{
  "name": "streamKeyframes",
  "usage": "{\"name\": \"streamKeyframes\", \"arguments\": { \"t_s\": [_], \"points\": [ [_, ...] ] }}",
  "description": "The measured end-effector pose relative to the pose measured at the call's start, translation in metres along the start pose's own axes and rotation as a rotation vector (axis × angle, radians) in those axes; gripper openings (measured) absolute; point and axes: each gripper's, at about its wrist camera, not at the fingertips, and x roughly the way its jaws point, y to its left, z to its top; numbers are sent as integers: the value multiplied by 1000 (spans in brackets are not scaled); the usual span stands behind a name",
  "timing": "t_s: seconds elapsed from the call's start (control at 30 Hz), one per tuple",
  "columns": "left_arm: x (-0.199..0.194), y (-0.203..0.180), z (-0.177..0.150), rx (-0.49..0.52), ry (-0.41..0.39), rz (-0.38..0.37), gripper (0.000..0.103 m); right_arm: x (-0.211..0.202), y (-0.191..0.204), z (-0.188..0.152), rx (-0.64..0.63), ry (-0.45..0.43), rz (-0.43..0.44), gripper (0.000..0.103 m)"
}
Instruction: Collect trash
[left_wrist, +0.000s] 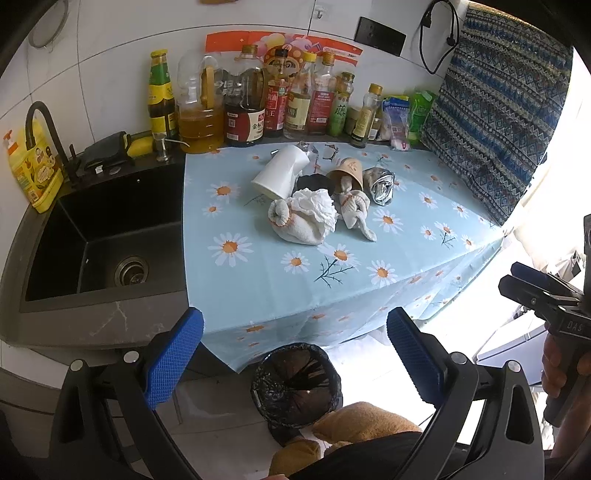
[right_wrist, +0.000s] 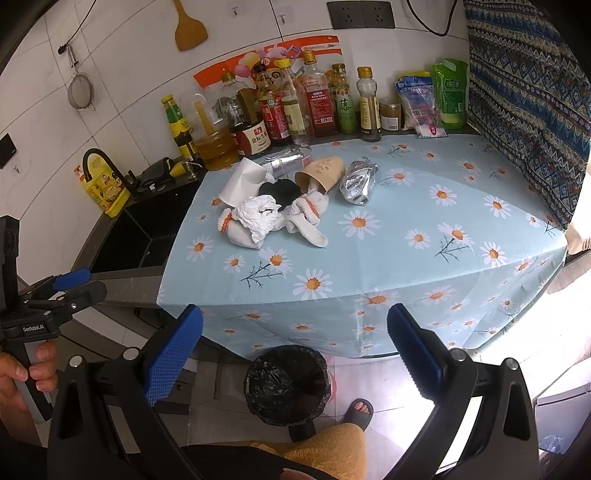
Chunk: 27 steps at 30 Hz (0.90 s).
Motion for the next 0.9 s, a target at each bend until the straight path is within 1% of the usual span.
{"name": "streamKeyframes", "arguments": {
  "t_s": [0.27,0.6,0.9],
  "points": [
    [-3,-4,-2,2,-1,-1,97,-2,3,-1,-6,1,0,99],
    [-2,-1,-7,10,4,-1,97,-4,7,-4,-10,2,-5,99],
    [-3,4,-5,14,7,-4,97,-5,12,-6,-10,8,-1,99]
  ]
}}
